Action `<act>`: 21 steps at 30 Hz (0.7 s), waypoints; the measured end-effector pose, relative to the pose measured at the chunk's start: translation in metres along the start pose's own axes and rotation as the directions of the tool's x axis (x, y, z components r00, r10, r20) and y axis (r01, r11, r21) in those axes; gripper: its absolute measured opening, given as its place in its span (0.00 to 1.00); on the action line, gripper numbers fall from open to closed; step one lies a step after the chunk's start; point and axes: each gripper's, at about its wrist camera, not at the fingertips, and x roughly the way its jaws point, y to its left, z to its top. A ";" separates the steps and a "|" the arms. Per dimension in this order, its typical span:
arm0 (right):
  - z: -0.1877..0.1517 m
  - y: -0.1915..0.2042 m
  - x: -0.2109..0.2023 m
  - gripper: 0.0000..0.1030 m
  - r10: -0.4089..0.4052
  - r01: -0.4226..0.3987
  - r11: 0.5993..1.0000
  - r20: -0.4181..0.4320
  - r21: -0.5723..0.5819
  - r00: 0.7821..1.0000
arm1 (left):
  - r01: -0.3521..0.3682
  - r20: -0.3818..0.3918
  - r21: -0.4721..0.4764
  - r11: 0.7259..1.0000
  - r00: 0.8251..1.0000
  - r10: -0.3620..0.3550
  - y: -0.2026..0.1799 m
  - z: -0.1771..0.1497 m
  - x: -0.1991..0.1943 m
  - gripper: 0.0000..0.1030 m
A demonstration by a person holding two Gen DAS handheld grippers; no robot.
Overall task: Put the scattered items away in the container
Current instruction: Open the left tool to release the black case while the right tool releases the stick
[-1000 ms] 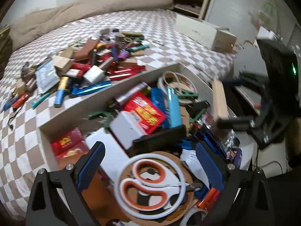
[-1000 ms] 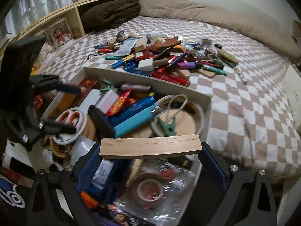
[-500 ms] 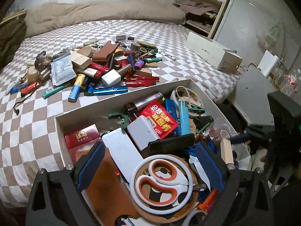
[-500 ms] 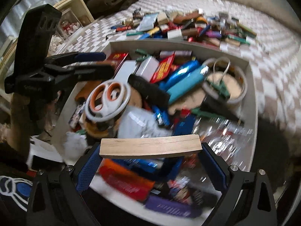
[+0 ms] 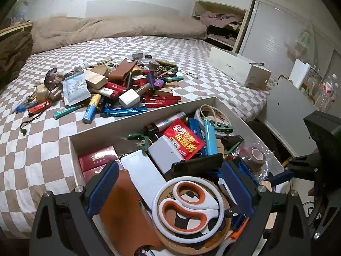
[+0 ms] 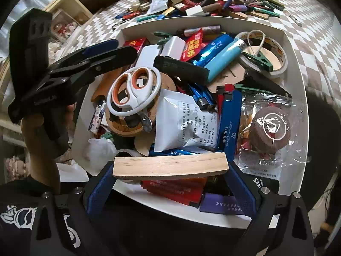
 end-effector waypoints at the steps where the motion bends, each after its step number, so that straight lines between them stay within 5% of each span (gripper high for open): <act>1: 0.001 -0.002 -0.001 0.96 -0.008 0.008 1.000 0.000 0.011 1.000 | 0.003 0.001 -0.002 1.000 1.000 -0.003 0.000 0.000 0.000 0.95; 13: -0.004 -0.009 -0.003 1.00 0.055 -0.055 0.998 -0.004 0.034 0.998 | -0.021 -0.006 0.040 0.999 1.000 0.022 -0.008 -0.004 -0.004 0.95; 21: -0.009 -0.015 -0.005 1.00 0.023 -0.023 0.999 -0.022 0.028 0.999 | -0.039 -0.020 0.043 0.998 0.999 0.039 -0.010 -0.003 0.000 0.95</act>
